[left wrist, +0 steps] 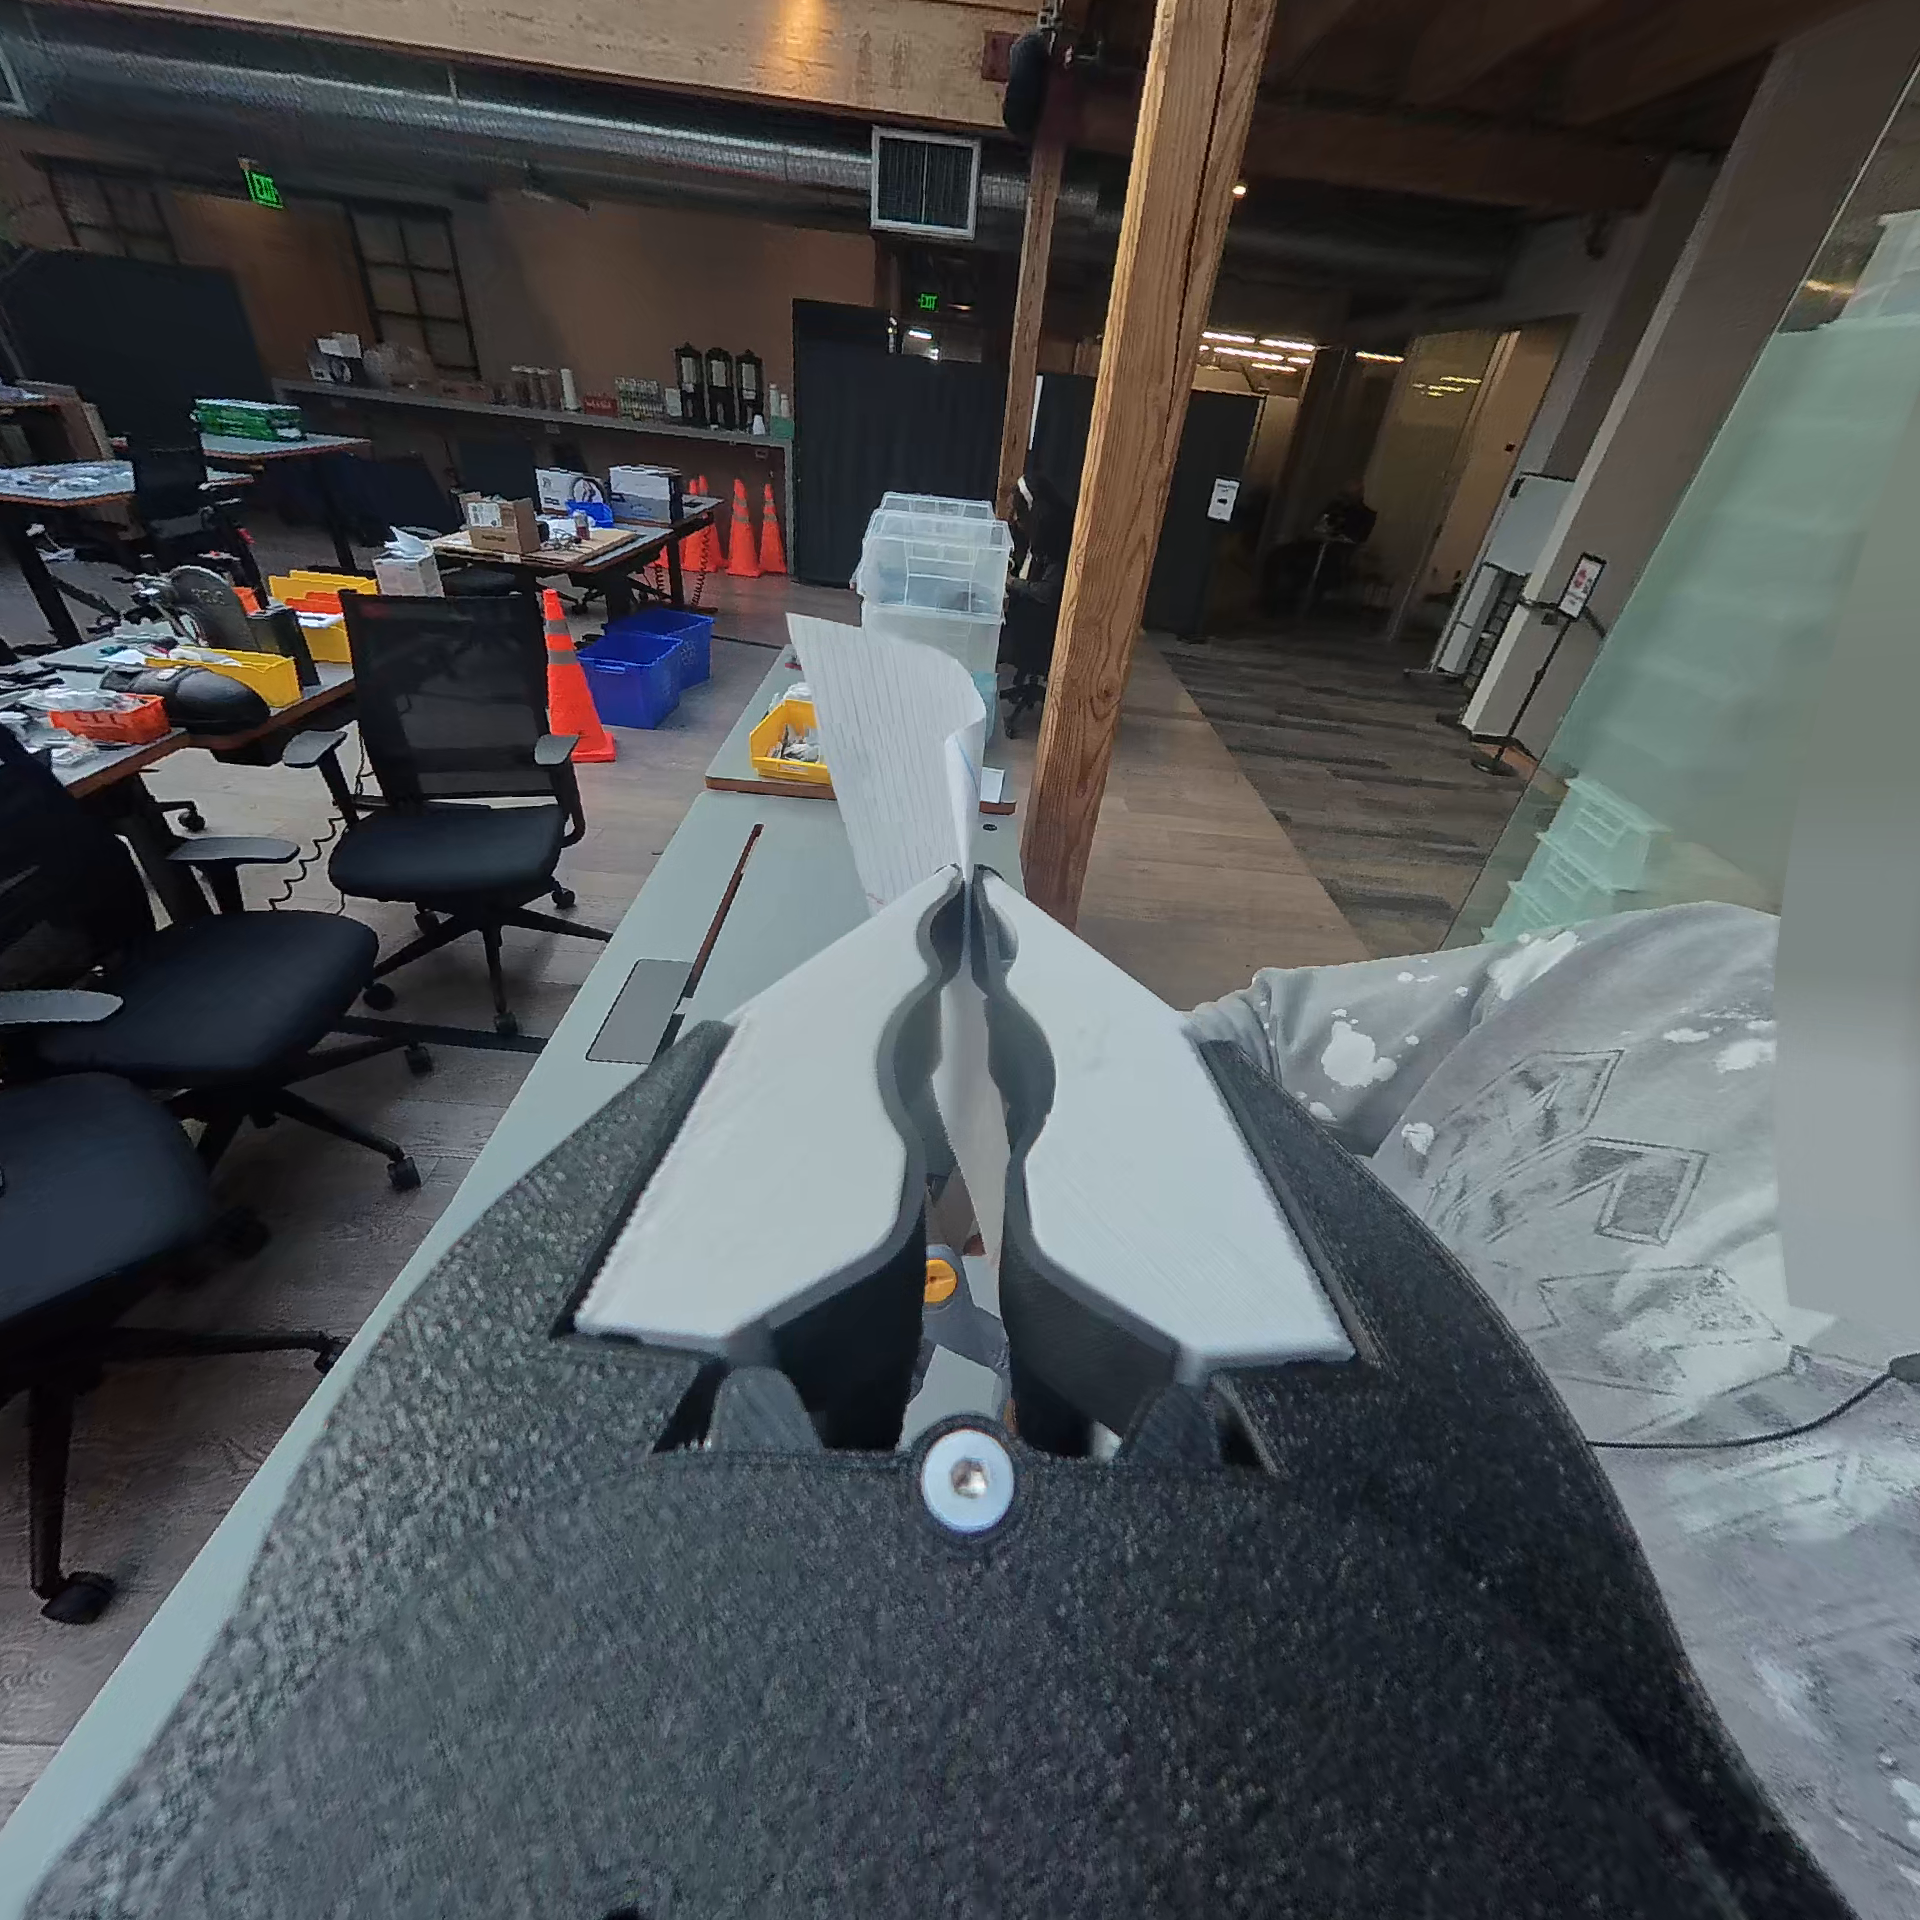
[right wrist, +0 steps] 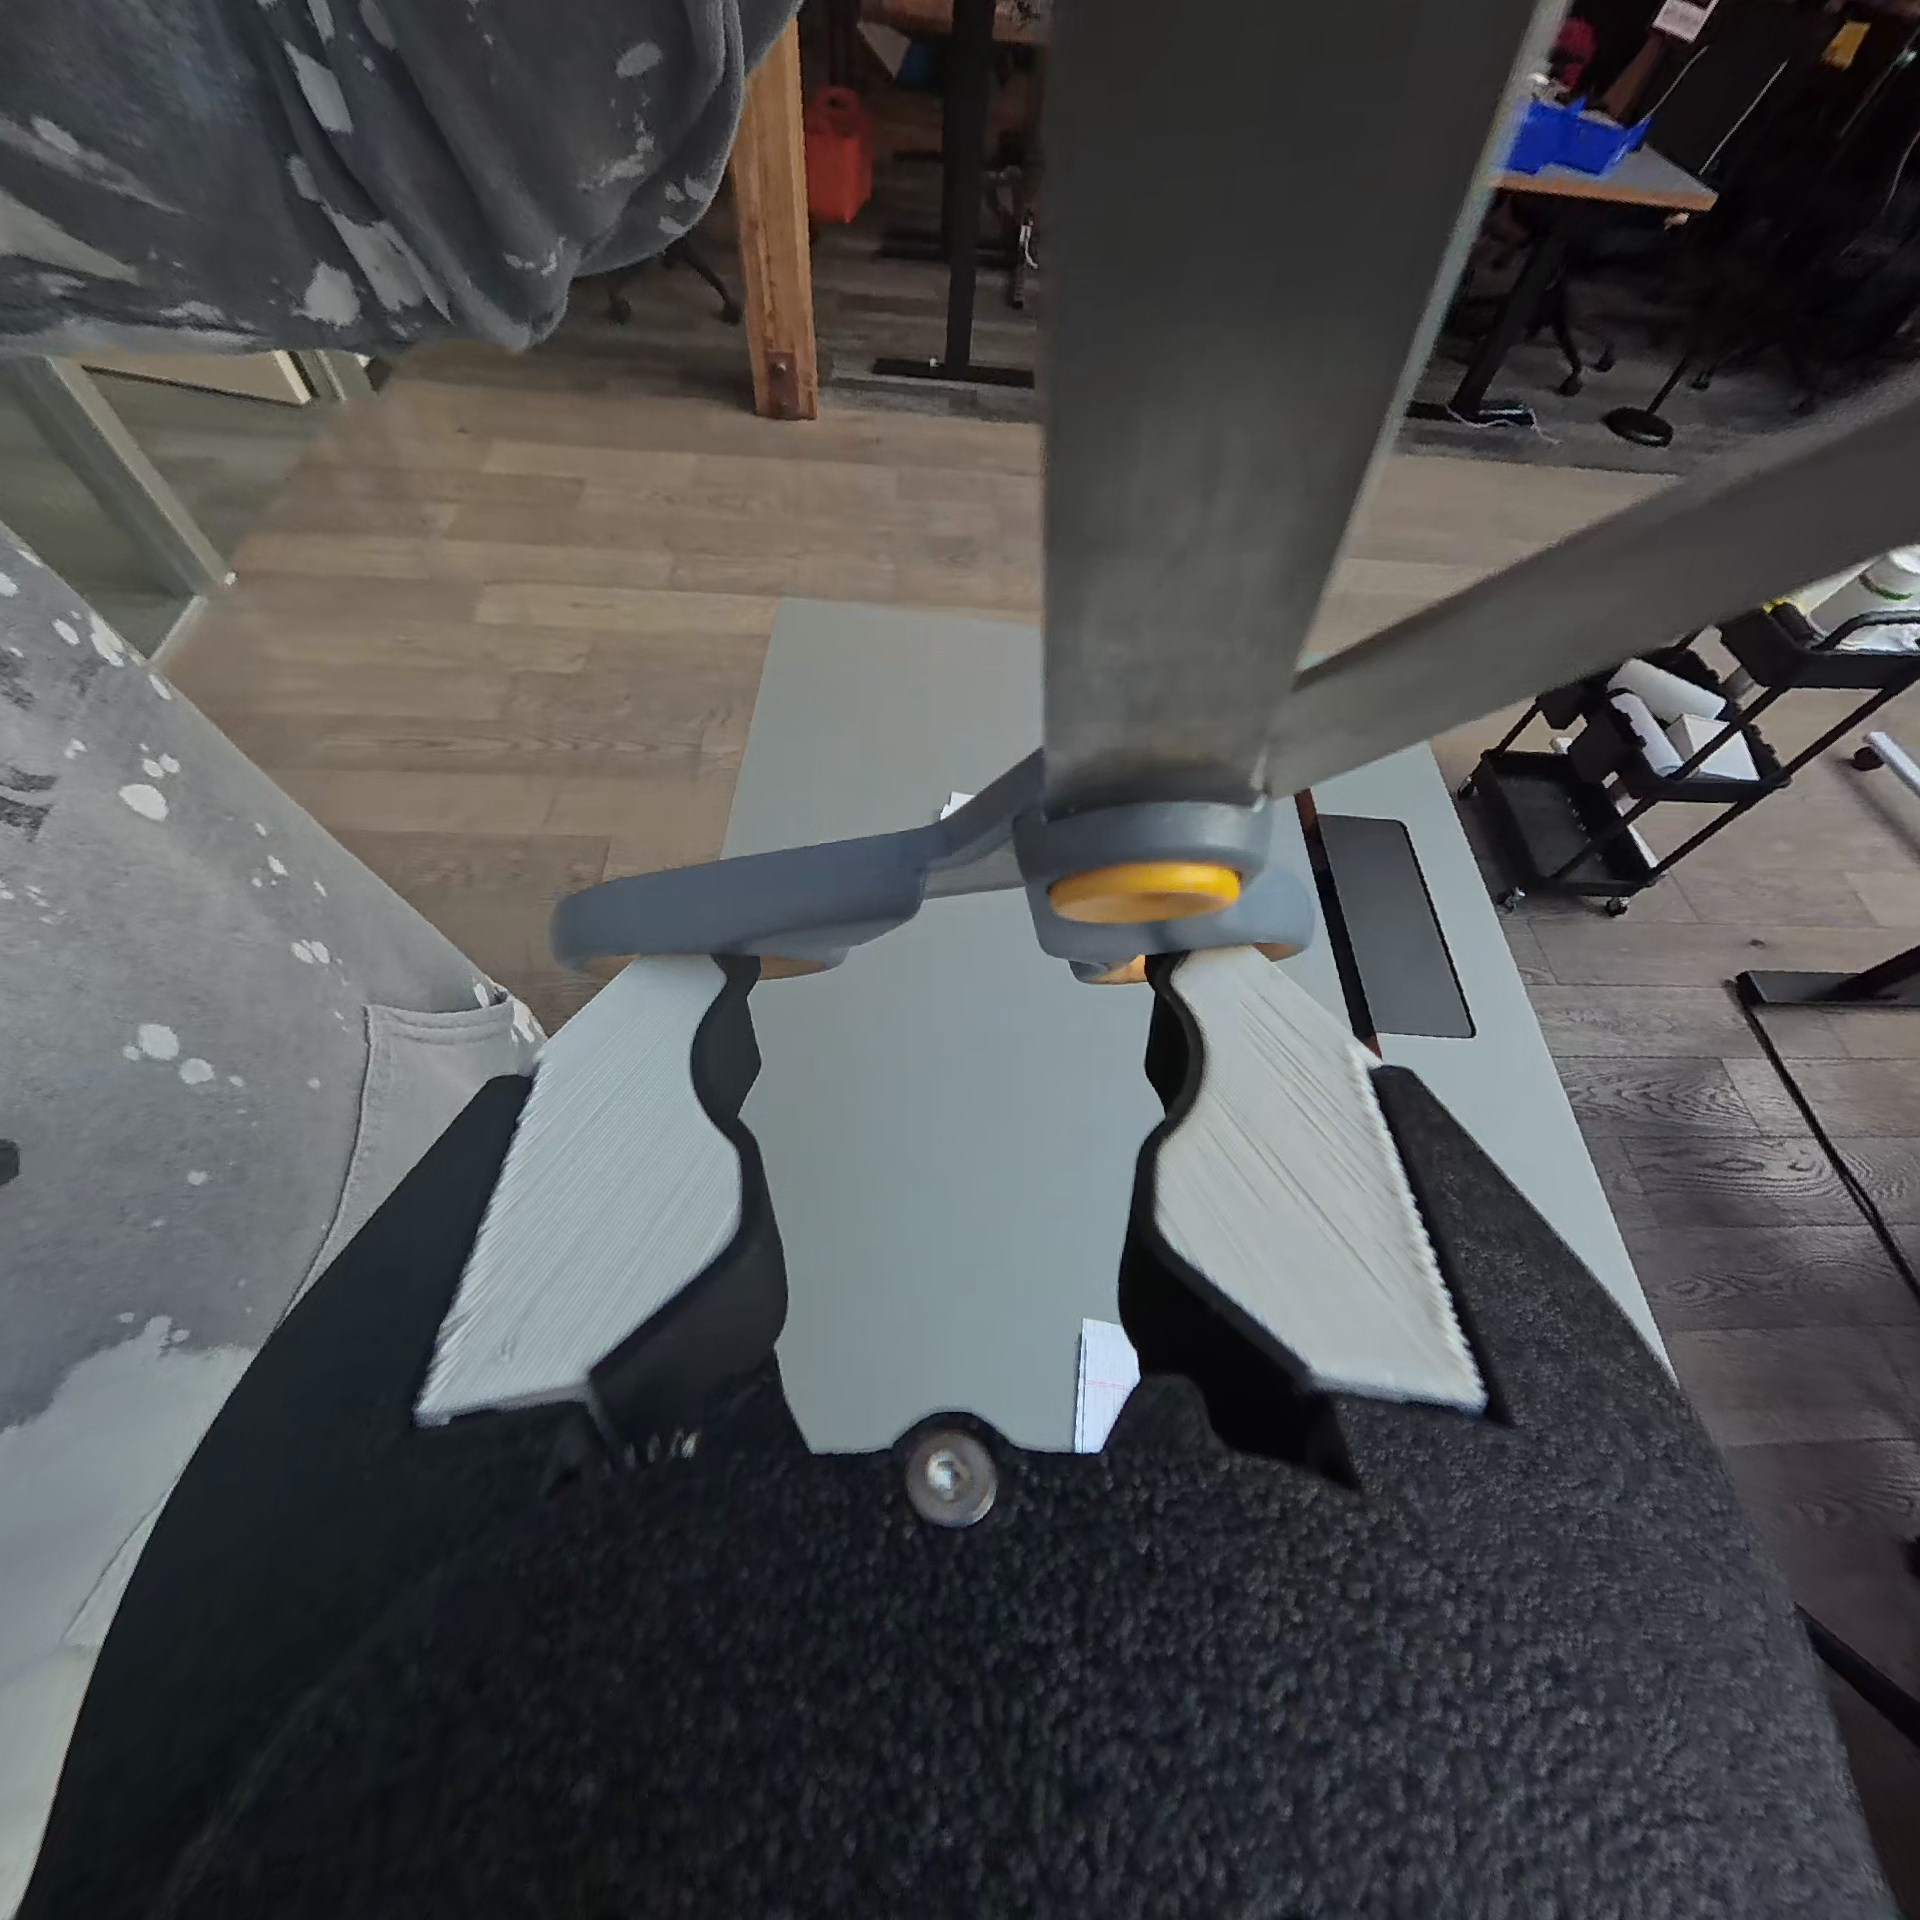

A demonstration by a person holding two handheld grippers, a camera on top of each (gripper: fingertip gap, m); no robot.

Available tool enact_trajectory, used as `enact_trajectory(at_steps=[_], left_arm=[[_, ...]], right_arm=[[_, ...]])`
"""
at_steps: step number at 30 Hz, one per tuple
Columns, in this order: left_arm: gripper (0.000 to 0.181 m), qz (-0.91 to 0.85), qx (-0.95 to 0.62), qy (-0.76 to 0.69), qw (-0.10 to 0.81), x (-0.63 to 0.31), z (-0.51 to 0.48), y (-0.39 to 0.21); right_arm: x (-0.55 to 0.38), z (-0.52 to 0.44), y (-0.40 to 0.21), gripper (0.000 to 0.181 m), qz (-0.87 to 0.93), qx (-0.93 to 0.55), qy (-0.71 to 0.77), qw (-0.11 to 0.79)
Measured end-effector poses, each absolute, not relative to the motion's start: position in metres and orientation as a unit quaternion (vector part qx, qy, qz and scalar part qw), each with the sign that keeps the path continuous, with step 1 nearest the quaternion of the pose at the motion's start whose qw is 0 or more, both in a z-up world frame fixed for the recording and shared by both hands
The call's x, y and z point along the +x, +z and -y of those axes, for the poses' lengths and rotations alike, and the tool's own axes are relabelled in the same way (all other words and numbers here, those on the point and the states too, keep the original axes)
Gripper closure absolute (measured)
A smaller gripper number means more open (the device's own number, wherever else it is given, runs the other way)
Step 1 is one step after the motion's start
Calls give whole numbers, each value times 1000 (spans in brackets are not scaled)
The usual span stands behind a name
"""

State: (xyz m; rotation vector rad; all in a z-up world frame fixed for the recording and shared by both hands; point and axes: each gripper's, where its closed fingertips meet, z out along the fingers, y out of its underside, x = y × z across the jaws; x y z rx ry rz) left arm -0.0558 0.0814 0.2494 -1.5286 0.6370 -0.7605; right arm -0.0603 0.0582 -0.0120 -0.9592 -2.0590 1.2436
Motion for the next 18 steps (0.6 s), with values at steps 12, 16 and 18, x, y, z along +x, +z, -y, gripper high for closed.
enact_trajectory(at_steps=[12, 16, 18], left_arm=[[181, -270, -682, -343, 587, -69, -90, 218], [181, -268, -690, -343, 578, -73, -92, 205], [181, -269, -695, -345, 570, -74, -93, 199]], right_arm=[[-65, -60, -13, 107, 793, -357, 419, 260], [-64, -63, -13, 107, 795, -363, 414, 256], [-62, -63, -14, 107, 799, -363, 410, 251]])
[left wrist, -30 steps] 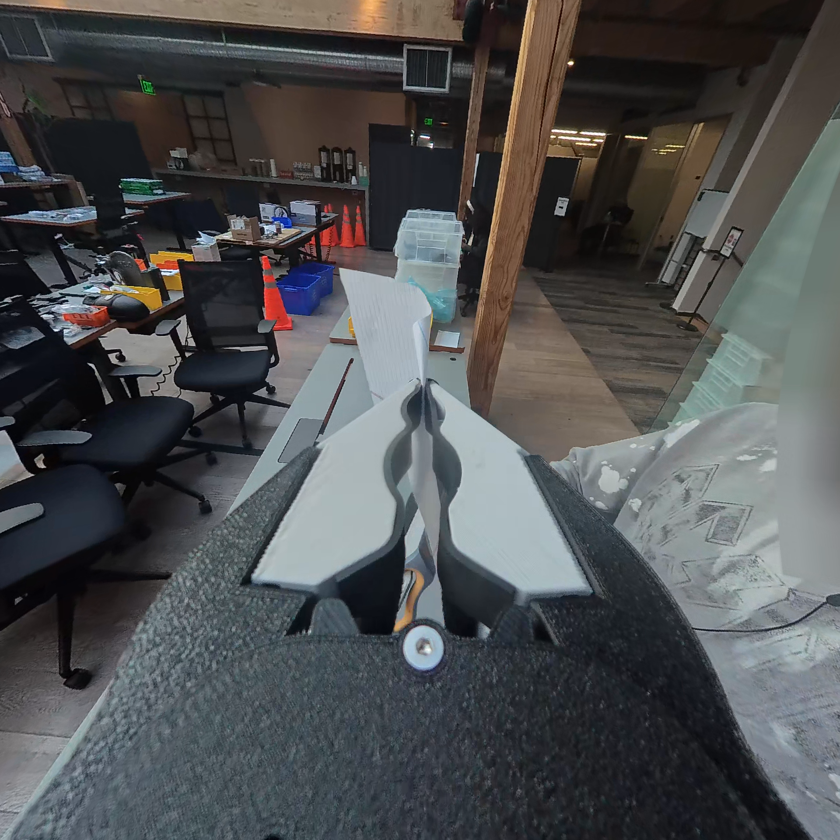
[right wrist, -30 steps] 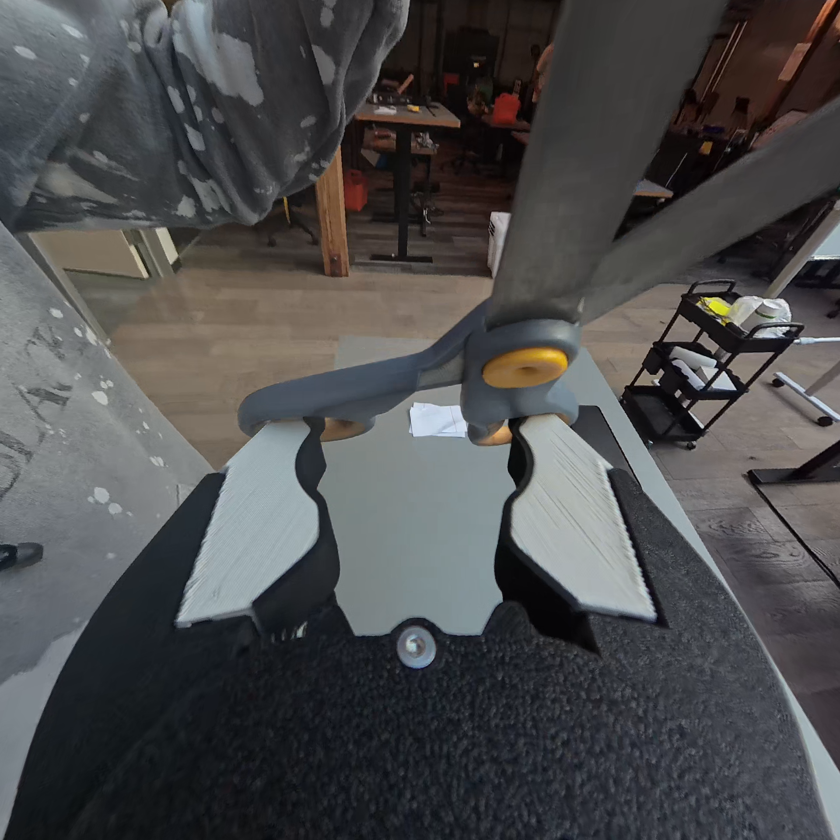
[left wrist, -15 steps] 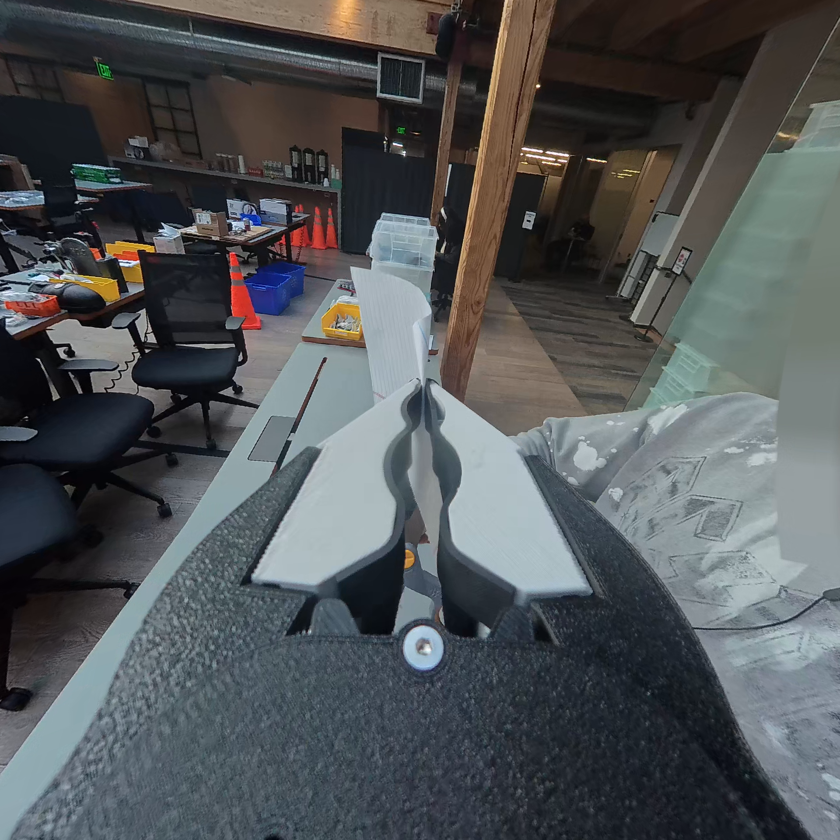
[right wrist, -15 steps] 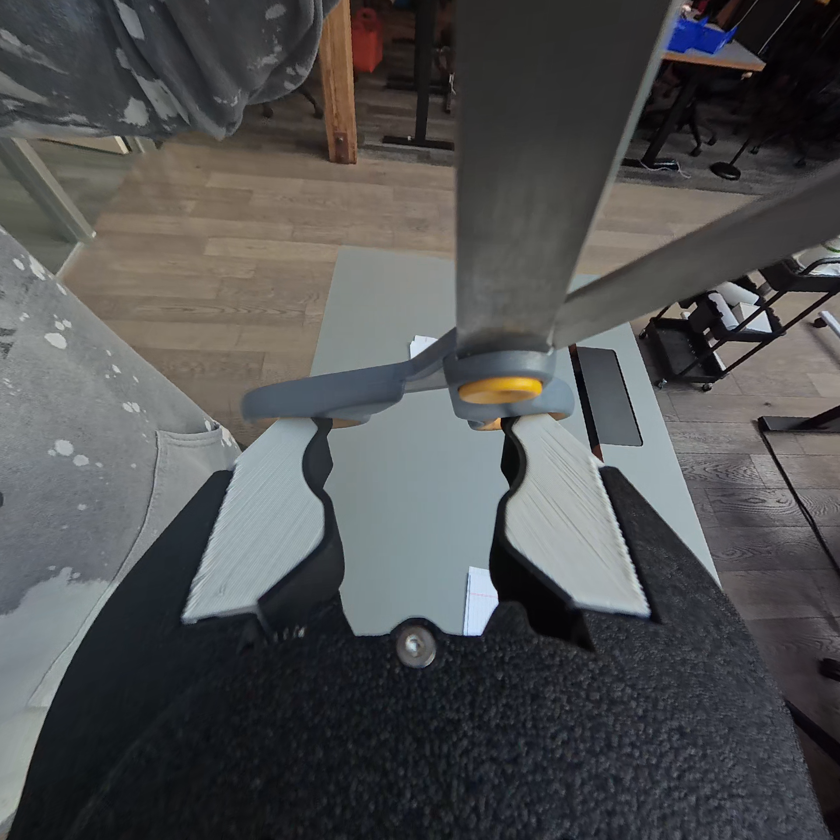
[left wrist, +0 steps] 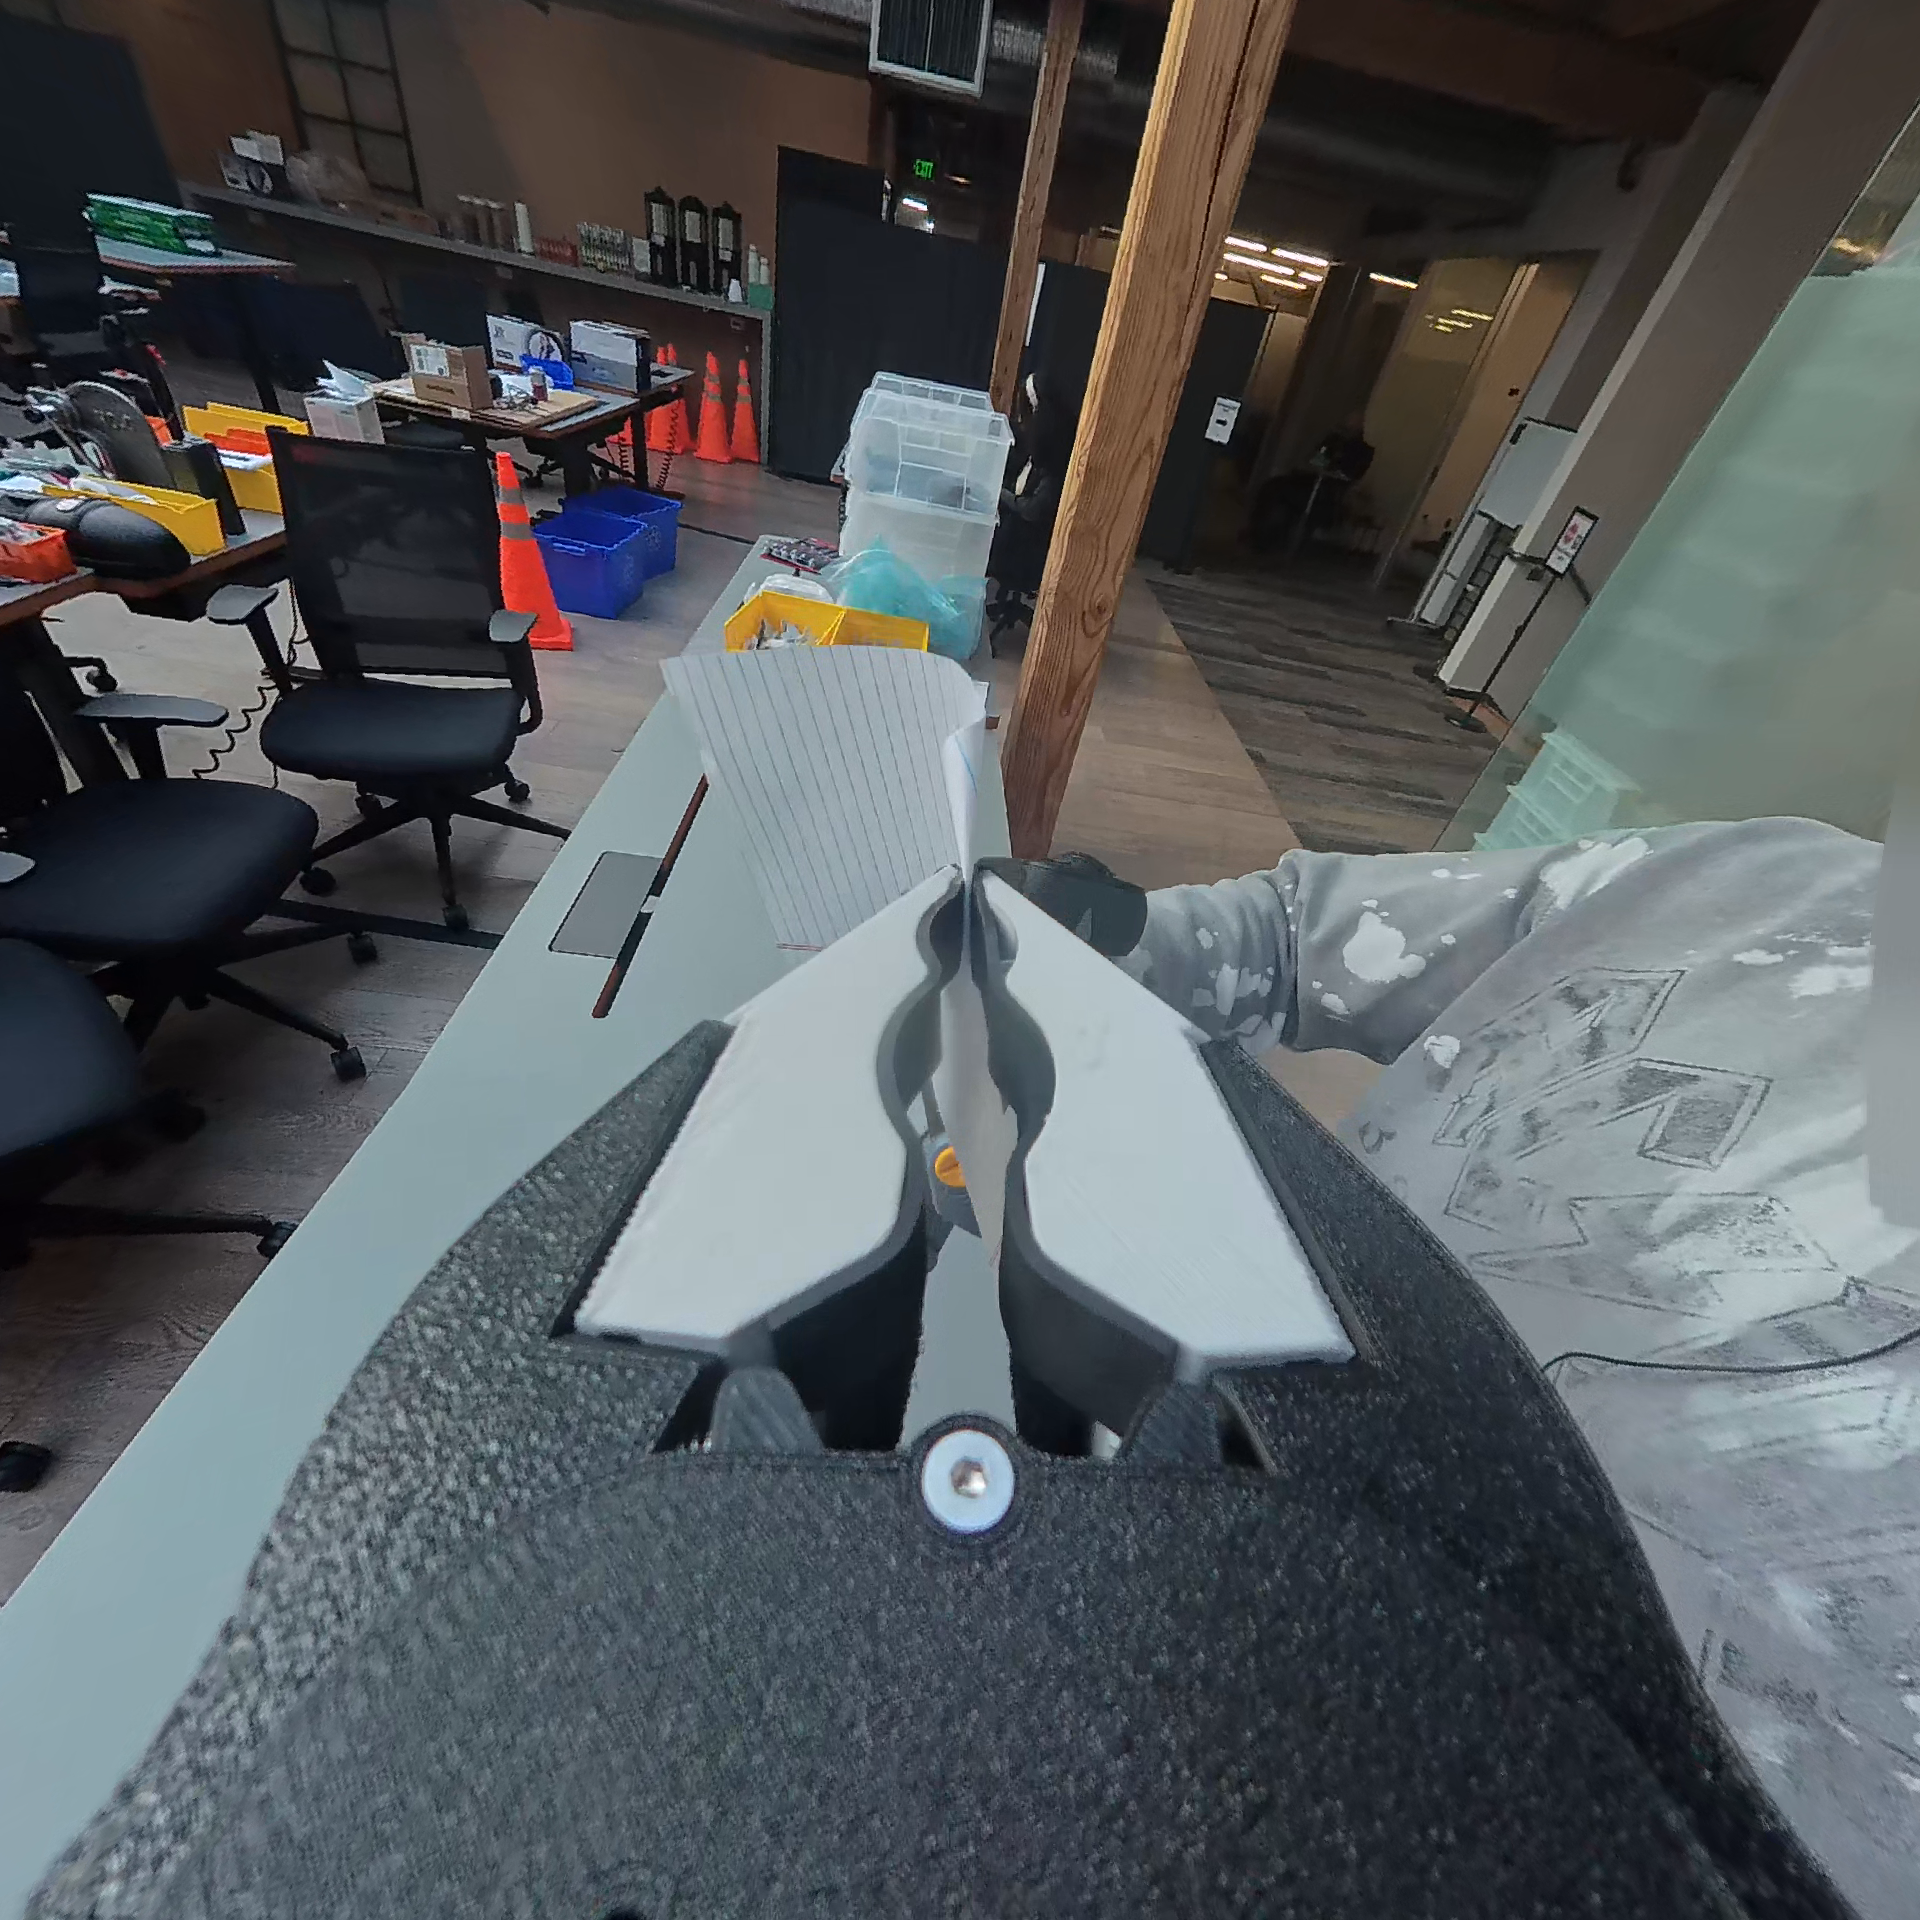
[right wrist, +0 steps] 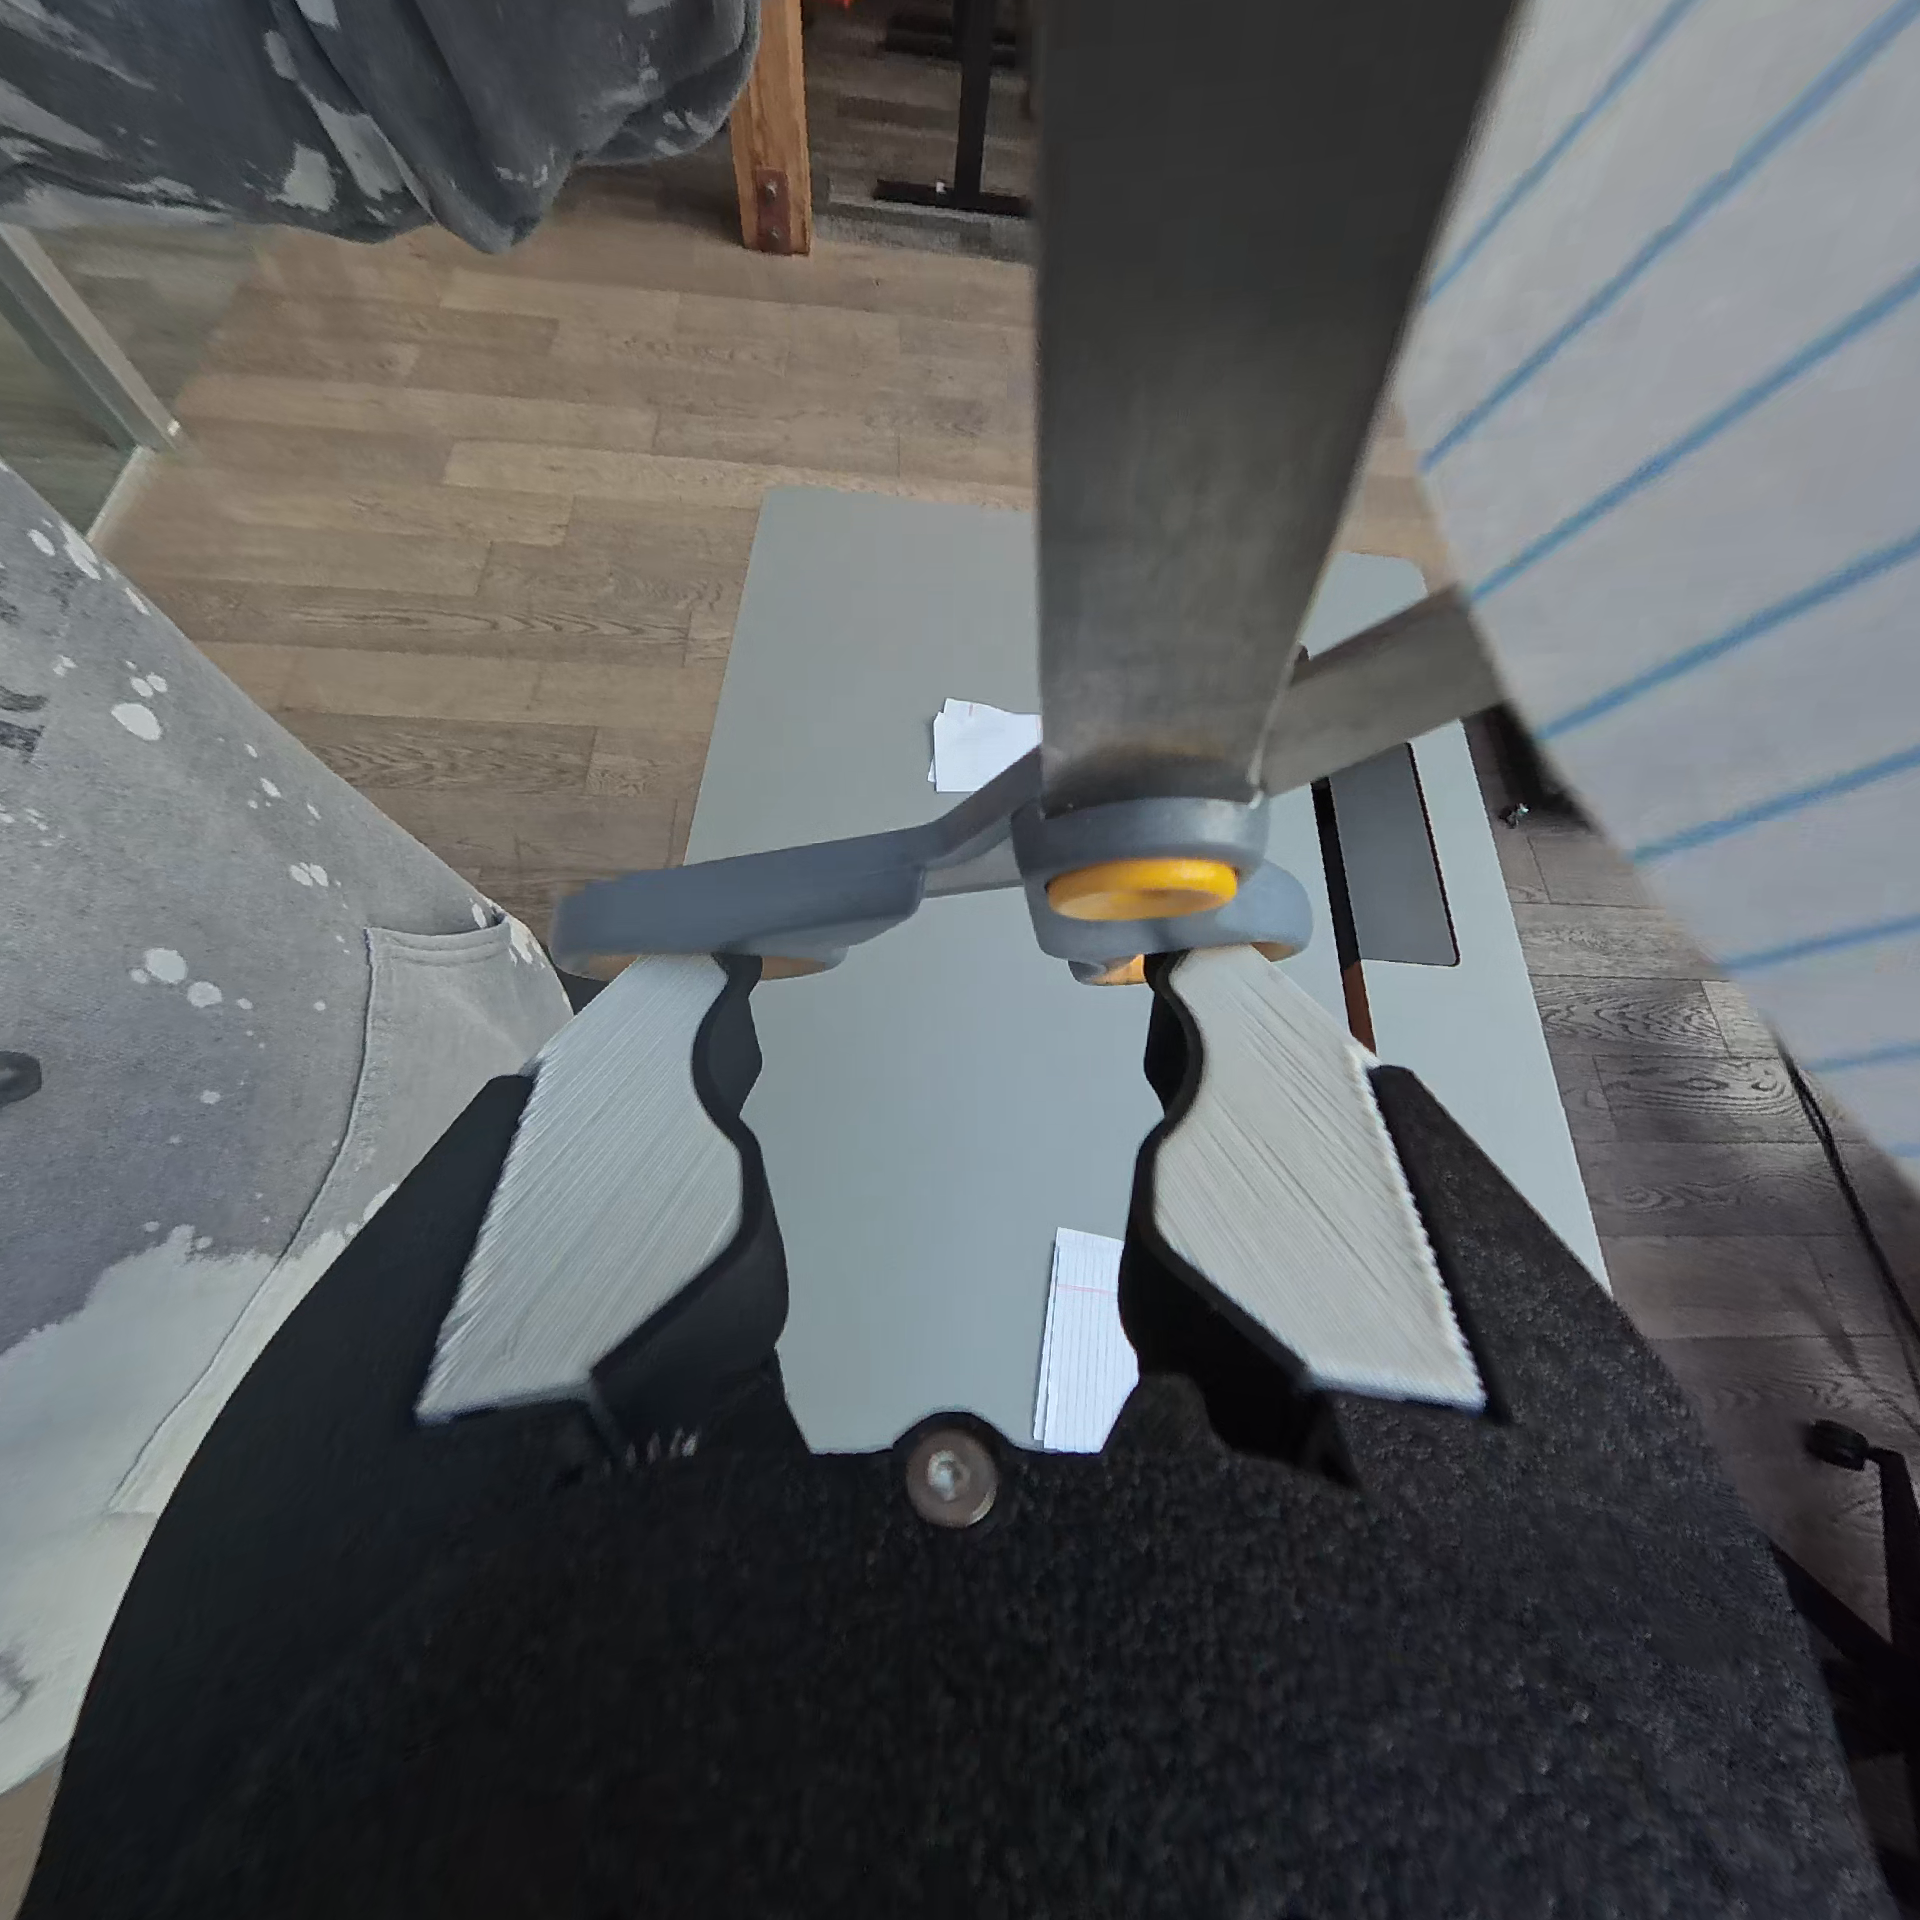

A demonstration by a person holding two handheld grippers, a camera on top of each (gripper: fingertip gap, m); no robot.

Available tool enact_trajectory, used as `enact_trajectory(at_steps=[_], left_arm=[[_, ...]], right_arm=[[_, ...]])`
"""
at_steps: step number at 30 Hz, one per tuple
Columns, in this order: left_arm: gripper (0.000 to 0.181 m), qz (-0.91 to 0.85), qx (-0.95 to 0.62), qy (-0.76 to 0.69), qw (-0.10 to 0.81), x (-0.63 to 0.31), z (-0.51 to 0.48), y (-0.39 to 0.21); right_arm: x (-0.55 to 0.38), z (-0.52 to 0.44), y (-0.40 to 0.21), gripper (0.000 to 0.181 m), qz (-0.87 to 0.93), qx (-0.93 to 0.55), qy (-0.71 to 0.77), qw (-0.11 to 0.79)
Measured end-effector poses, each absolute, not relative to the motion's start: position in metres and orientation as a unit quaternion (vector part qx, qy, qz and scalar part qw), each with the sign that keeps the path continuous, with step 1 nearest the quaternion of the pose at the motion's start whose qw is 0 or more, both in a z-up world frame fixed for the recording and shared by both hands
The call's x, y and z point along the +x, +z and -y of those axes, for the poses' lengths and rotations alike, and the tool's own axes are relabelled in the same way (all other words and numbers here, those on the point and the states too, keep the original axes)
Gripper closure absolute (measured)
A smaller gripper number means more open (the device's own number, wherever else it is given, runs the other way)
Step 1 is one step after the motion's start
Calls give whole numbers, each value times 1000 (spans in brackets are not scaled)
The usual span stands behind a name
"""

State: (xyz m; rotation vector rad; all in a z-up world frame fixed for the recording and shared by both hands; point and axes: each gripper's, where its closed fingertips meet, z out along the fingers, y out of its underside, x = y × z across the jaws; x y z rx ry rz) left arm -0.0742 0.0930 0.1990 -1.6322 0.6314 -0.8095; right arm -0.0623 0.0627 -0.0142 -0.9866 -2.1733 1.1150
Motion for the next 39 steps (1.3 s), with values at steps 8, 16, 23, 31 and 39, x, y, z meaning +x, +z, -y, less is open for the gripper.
enact_trajectory(at_steps=[8, 16, 23, 31, 39], left_arm=[[181, -286, -706, -350, 546, -74, -89, 185], [181, -297, -709, -361, 528, -78, -84, 180], [181, -305, -706, -361, 527, -79, -81, 180], [181, -307, -705, -355, 532, -80, -79, 181], [181, -313, -710, -347, 527, -77, -79, 178]], right_arm=[[-57, -64, -17, 112, 808, -359, 400, 240], [-52, -60, -18, 114, 813, -348, 400, 240], [-51, -56, -17, 122, 807, -343, 413, 247], [-49, -51, -13, 135, 791, -337, 434, 268], [-47, -49, -20, 144, 778, -342, 447, 279]])
